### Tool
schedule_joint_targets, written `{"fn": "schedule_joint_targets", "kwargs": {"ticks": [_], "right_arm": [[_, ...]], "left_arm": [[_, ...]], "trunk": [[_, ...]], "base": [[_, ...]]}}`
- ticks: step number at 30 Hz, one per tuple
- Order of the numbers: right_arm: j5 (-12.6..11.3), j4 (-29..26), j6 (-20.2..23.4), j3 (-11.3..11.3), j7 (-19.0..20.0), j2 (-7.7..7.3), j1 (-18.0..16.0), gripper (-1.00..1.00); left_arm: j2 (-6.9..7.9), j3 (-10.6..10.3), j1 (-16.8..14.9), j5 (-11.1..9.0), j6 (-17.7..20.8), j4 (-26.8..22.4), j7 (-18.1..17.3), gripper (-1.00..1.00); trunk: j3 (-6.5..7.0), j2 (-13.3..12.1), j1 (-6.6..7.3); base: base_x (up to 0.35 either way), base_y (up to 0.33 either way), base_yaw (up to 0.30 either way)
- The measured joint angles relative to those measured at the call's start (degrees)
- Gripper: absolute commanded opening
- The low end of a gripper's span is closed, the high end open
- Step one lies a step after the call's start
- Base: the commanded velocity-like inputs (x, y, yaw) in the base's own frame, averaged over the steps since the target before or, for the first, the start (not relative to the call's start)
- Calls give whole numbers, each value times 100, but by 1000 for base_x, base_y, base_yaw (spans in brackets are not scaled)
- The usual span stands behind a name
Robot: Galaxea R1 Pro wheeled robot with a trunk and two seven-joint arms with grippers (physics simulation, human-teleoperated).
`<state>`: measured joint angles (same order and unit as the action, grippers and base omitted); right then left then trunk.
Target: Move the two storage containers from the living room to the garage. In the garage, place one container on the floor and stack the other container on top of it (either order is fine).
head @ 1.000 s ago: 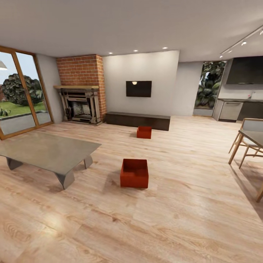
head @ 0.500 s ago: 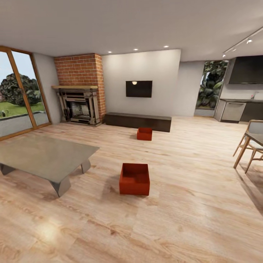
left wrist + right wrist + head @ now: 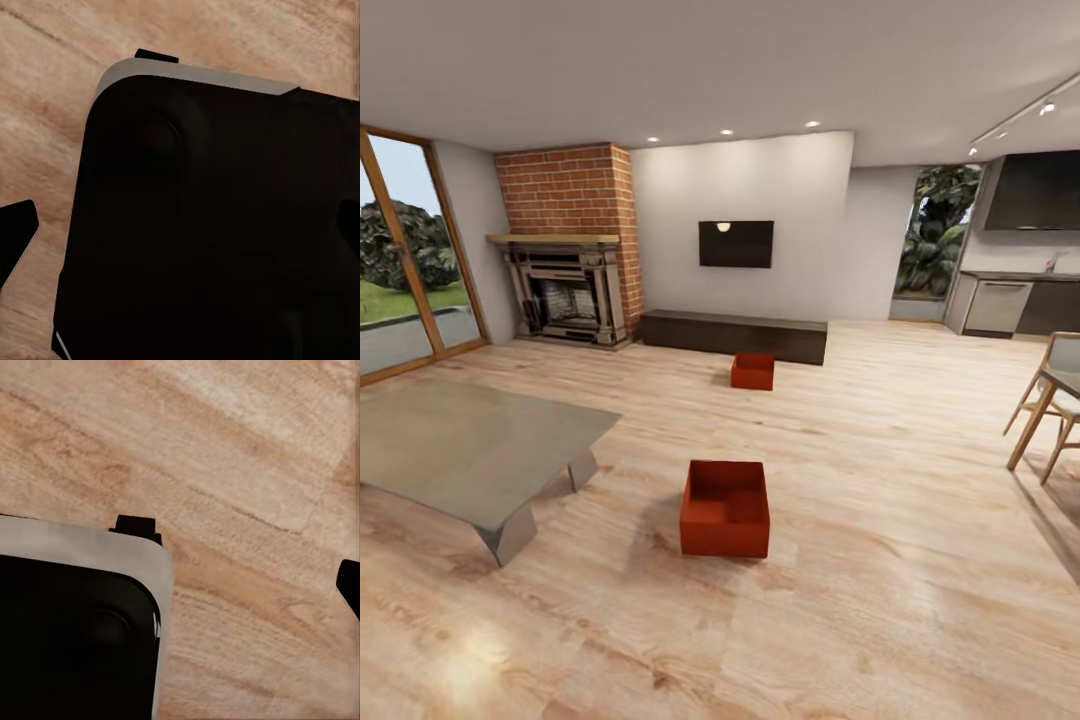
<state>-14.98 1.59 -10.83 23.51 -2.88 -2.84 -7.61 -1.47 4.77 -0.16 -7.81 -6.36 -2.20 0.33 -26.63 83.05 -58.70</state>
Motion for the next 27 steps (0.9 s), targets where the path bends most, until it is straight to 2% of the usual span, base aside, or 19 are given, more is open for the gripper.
{"fn": "schedule_joint_targets", "kwargs": {"ticks": [9,12,22,27], "right_arm": [[47,-1,7,41,0,-1,-1,100],[72,-8,-2,46,17,-11,3,100],[70,-2,43,44,18,6,2,100],[65,0,50,44,17,9,2,100]], "left_arm": [[0,0,0,0,0,0,4,100],[-4,59,2,-22,6,9,-25,100],[-13,42,0,-26,1,9,-11,100],[-10,36,0,-23,-1,11,-10,100]], "trunk": [[0,0,0],[-1,2,-1],[0,-1,-3],[0,0,-1]], "base": [[325,0,-3],[0,0,0],[1,0,0],[146,0,0]]}}
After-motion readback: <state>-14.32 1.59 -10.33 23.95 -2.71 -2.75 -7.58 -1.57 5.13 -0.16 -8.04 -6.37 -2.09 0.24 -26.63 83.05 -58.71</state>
